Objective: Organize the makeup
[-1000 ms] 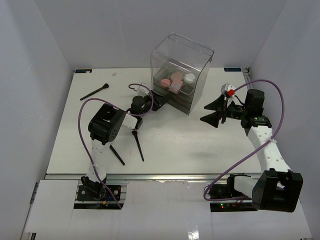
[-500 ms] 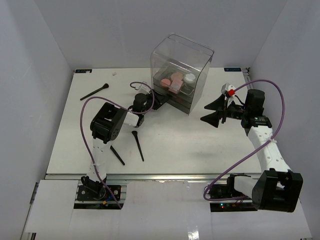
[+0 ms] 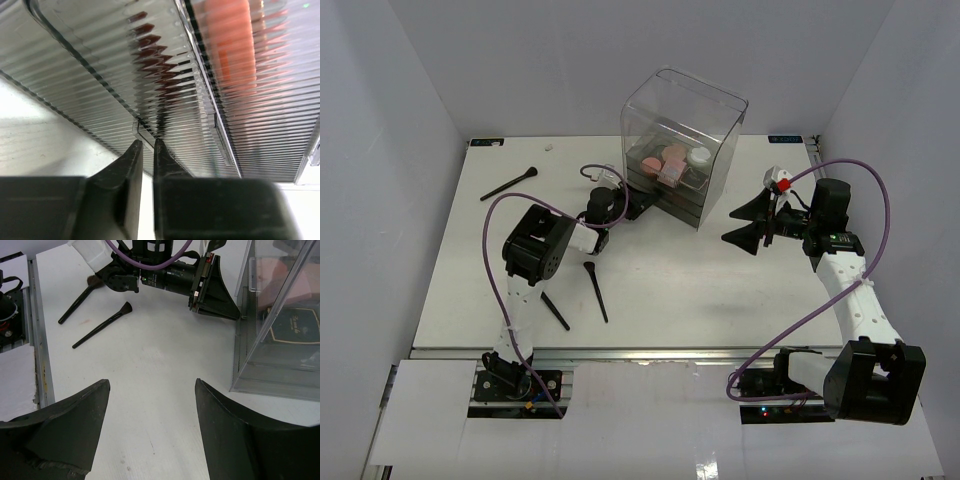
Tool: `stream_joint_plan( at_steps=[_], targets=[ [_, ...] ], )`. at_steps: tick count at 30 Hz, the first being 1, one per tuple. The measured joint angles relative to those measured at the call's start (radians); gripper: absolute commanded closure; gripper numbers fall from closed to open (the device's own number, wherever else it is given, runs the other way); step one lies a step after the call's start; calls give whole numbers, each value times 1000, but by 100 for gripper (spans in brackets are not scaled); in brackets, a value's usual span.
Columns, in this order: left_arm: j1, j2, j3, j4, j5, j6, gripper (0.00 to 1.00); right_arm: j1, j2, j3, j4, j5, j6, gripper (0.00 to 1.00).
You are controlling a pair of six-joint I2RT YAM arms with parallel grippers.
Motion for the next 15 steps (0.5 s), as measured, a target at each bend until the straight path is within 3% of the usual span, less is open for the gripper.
stream_joint_plan(
  at_steps=[6, 15],
  targets=[
    [6, 1, -31, 45, 3, -18, 100, -4, 0, 0, 0, 0, 0, 25],
    [32, -112, -292, 193, 22, -19, 96, -6, 1, 0, 0, -2, 0, 25]
  ],
)
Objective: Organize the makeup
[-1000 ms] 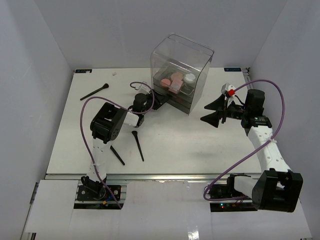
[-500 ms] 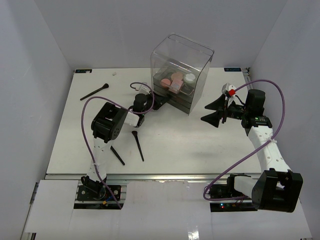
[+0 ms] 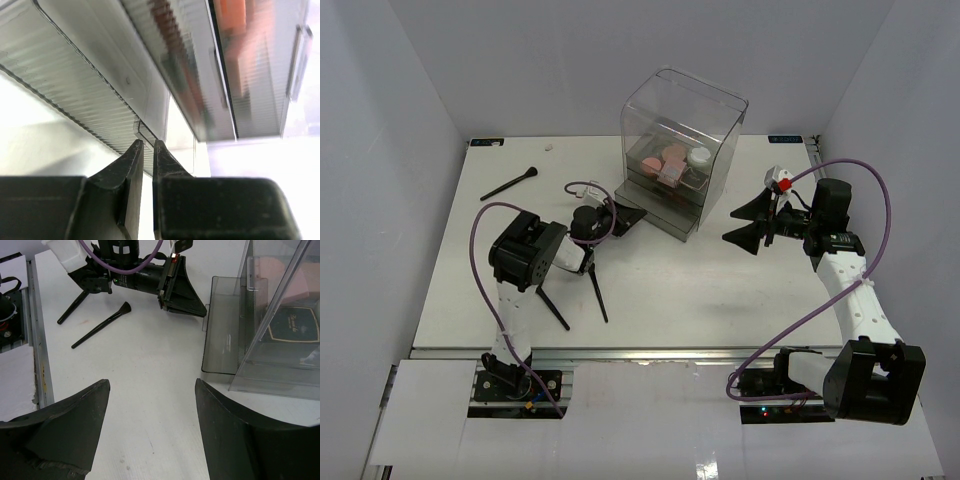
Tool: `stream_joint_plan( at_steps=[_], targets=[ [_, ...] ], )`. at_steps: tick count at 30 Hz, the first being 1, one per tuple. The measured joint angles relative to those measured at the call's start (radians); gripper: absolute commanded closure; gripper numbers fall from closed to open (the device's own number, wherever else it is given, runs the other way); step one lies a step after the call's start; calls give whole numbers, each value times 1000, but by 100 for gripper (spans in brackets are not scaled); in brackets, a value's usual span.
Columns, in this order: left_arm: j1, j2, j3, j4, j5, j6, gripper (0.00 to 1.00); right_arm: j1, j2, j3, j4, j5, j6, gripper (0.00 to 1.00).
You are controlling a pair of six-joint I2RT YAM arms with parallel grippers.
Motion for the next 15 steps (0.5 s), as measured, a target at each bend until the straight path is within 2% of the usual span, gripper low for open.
stream_joint_plan(
  at_steps=[2, 3, 5, 6, 8, 10, 15],
  targets=[
    [5, -21, -33, 3, 8, 9, 82, 0, 0, 0, 0, -1, 0, 24],
    [7, -24, -38, 4, 12, 12, 71, 0, 0, 0, 0, -2, 0, 24],
    [11, -27, -43, 5, 23, 18, 43, 0, 1, 0, 0, -2, 0, 23],
    [13, -28, -44, 1, 27, 25, 32, 0, 3, 0, 0, -2, 0, 22],
    [17, -29, -46, -13, 36, 42, 25, 0, 7, 0, 0, -2, 1, 21],
    [24, -38, -47, -38, 48, 60, 22, 0, 11, -4, 0, -2, 3, 20],
    [38, -144, -67, -132, 68, 131, 20, 4, 12, -10, -3, -5, 2, 19]
  ],
)
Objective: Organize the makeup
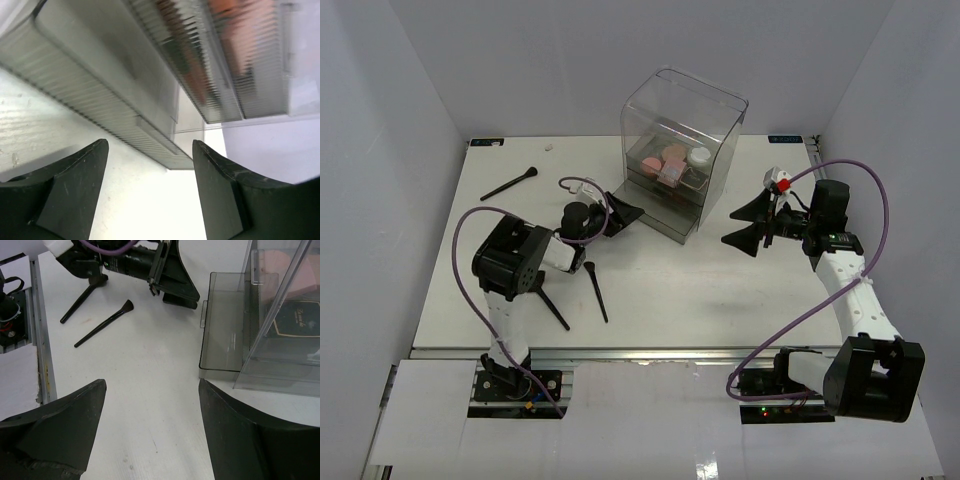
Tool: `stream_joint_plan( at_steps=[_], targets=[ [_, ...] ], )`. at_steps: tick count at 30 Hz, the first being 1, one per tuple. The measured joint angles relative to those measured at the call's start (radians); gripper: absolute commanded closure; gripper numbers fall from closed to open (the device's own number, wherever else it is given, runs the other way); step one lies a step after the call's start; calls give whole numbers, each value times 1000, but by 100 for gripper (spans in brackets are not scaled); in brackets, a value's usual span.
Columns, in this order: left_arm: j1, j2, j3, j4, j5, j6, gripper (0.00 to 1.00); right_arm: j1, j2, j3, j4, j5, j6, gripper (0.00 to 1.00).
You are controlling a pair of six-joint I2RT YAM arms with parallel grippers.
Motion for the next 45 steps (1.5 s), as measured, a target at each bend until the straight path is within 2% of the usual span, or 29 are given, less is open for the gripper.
stream_joint_plan(
  at_steps=[4, 7, 10, 13, 16, 19, 20, 22, 27, 33, 40, 44, 45],
  targets=[
    [9, -191, -19, -86, 1, 97, 12, 36, 0, 2, -39, 24, -28, 19],
    [19, -358, -23, -194, -26, 187, 2, 142, 21, 42, -103, 108, -78, 19],
    [36, -534, -14, -372, -58, 292, 2, 281, 65, 110, -192, 248, -134, 19],
    [67, -726, 10, -586, -120, 401, 2, 464, 190, 246, -261, 385, -174, 19],
    [90, -867, 46, -767, -194, 503, 2, 597, 299, 347, -326, 510, -184, 19],
    [93, -1058, 10, -934, -302, 598, 2, 707, 422, 450, -364, 620, -151, 11],
    [93, -1137, -19, -977, -339, 622, 2, 746, 469, 483, -370, 649, -131, 5],
    [93, -1288, -81, -1042, -404, 657, 2, 830, 579, 557, -381, 697, -73, 10],
    [93, -1593, -229, -1126, -525, 693, 2, 955, 794, 678, -416, 727, 53, 10],
    [93, -1675, -259, -1156, -597, 709, 2, 1040, 977, 798, -415, 842, 170, 10],
    [93, -1666, -259, -1161, -609, 720, 2, 1134, 993, 799, -380, 1137, 393, 9],
    [93, -1673, -259, -1161, -611, 723, 2, 1176, 994, 799, -364, 1249, 469, 1],
    [93, -1676, -259, -1161, -612, 723, 2, 1184, 994, 799, -363, 1270, 483, 5]
  ],
)
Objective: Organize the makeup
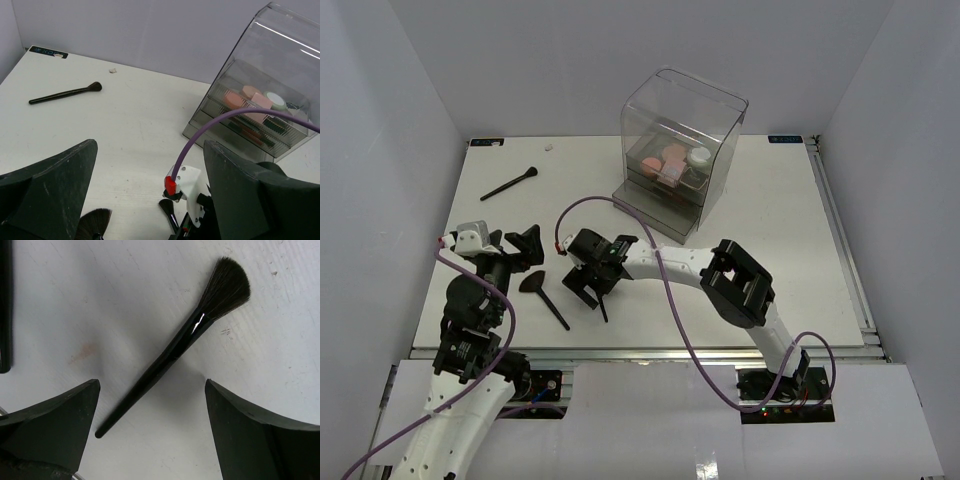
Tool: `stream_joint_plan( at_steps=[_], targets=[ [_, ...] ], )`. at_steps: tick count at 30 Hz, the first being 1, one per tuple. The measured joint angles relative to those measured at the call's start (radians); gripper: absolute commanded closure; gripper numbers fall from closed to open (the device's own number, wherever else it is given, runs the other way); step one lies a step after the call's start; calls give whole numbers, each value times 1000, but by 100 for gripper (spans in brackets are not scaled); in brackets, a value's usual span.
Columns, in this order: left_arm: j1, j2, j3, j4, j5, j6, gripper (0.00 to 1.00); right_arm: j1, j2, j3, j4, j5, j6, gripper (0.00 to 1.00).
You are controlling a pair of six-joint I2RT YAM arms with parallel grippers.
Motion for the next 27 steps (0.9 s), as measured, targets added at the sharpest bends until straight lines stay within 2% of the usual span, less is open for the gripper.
stream_joint_plan(
  at_steps=[3, 5, 7, 11, 15, 19, 27],
  targets=[
    [0, -3, 0, 0, 0, 0, 2, 20, 14, 5, 5, 56, 24, 15],
    [0, -3, 0, 0, -1, 1, 2, 23, 22, 7, 12, 79, 34, 27],
    [0, -3, 0, 0, -2, 1, 2, 23, 26, 7, 21, 91, 41, 45],
    [0, -5, 0, 0, -4, 2, 2, 21, 23, -8, 54, 92, 33, 72],
    [0, -7, 0, 0, -4, 4, 2, 6, 12, -31, 81, 82, 8, 90],
    [0, -9, 0, 0, -5, 4, 2, -21, -2, -57, 104, 34, -36, 92],
    [0, -9, 0, 0, -9, 4, 2, -94, -23, -88, 94, -153, -364, 92]
  ],
)
